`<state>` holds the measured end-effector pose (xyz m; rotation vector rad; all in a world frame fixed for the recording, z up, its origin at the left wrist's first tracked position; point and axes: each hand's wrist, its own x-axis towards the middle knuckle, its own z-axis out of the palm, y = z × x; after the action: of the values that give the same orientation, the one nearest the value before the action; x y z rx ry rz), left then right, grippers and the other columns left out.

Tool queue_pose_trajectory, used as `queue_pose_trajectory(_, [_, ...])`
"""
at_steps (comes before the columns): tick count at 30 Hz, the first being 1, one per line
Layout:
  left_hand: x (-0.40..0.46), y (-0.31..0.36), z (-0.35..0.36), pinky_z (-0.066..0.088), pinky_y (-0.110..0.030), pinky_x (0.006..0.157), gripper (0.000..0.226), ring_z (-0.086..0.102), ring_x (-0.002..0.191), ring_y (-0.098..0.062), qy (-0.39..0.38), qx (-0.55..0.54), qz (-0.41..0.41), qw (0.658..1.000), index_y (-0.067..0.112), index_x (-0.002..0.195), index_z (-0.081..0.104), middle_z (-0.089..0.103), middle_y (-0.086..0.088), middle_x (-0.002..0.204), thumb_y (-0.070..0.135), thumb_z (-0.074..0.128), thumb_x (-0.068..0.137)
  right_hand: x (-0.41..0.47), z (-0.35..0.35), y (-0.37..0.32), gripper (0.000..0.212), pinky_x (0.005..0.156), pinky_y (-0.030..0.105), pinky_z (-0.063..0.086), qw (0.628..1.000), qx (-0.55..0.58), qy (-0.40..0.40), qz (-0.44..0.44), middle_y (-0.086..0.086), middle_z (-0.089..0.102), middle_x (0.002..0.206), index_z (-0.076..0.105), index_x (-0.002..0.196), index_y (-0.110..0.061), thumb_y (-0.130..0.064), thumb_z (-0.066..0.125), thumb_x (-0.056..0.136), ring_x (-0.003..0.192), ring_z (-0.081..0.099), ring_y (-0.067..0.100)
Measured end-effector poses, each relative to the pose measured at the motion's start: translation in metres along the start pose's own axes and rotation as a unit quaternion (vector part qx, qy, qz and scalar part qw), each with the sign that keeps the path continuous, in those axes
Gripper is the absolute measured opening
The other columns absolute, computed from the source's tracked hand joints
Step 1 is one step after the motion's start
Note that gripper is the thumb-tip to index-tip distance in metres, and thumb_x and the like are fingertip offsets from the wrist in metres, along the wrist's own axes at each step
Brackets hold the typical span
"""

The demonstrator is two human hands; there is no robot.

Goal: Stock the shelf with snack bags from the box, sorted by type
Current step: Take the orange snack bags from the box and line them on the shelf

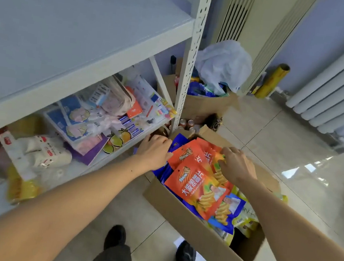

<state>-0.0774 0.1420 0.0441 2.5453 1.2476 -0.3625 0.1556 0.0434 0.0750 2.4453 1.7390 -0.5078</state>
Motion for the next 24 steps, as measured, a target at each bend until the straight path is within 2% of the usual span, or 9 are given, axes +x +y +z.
queue_pose_trajectory(3, [0.024,0.013,0.027,0.019,-0.048,0.118,0.056,0.023,0.144,-0.023,-0.037,0.003,-0.017,0.999,0.016,0.149,0.029,0.028,-0.002,0.155,0.044,0.038,0.101,0.023,0.022,0.023,0.037,0.091,0.041,0.047,0.998,-0.014,-0.035,-0.042,0.006,0.055,0.133,0.051,0.132,-0.014,-0.025,0.046,0.097,0.123,0.048,0.029])
queue_pose_trajectory(7, [0.053,0.023,0.062,0.035,-0.043,0.108,0.052,0.034,0.135,-0.027,-0.050,-0.014,-0.046,0.998,0.013,0.145,0.033,0.034,-0.007,0.150,0.038,0.043,0.101,0.048,0.063,0.043,0.042,0.076,0.037,0.047,0.991,-0.010,-0.098,-0.087,0.008,0.057,0.126,0.048,0.134,-0.015,-0.029,0.055,0.095,0.112,0.057,0.032])
queue_pose_trajectory(10, [0.071,0.025,0.088,0.043,-0.043,0.098,0.045,0.044,0.121,-0.029,-0.039,-0.035,-0.070,0.996,0.011,0.139,0.040,0.045,-0.012,0.136,0.031,0.049,0.100,0.064,0.099,0.051,0.051,0.085,0.041,0.051,0.984,0.028,-0.137,-0.109,0.011,0.058,0.124,0.044,0.135,-0.013,-0.033,0.062,0.092,0.112,0.059,0.034])
queue_pose_trajectory(14, [0.089,0.024,0.120,0.047,-0.045,0.091,0.048,0.047,0.114,-0.029,-0.029,-0.063,-0.115,0.991,0.007,0.135,0.042,0.047,-0.014,0.127,0.030,0.057,0.096,0.084,0.141,0.054,0.078,0.094,0.046,0.050,0.976,0.053,-0.179,-0.111,0.013,0.051,0.136,0.032,0.145,-0.015,-0.036,0.074,0.083,0.119,0.054,0.033])
queue_pose_trajectory(20, [0.106,0.015,0.161,0.052,-0.043,0.085,0.049,0.051,0.114,-0.026,-0.007,-0.059,-0.158,0.986,0.010,0.125,0.049,0.053,-0.010,0.125,0.041,0.062,0.090,0.100,0.179,0.051,0.095,0.089,0.045,0.054,0.975,0.056,-0.185,-0.108,0.004,0.042,0.143,0.025,0.147,-0.018,-0.038,0.082,0.074,0.121,0.053,0.028])
queue_pose_trajectory(24, [0.115,0.013,0.171,0.048,-0.041,0.092,0.056,0.050,0.119,-0.026,0.017,-0.026,-0.175,0.984,0.011,0.129,0.048,0.053,-0.008,0.129,0.042,0.067,0.087,0.107,0.190,0.051,0.093,0.088,0.043,0.054,0.975,0.051,-0.187,-0.106,0.002,0.044,0.141,0.025,0.147,-0.020,-0.038,0.081,0.074,0.118,0.056,0.025])
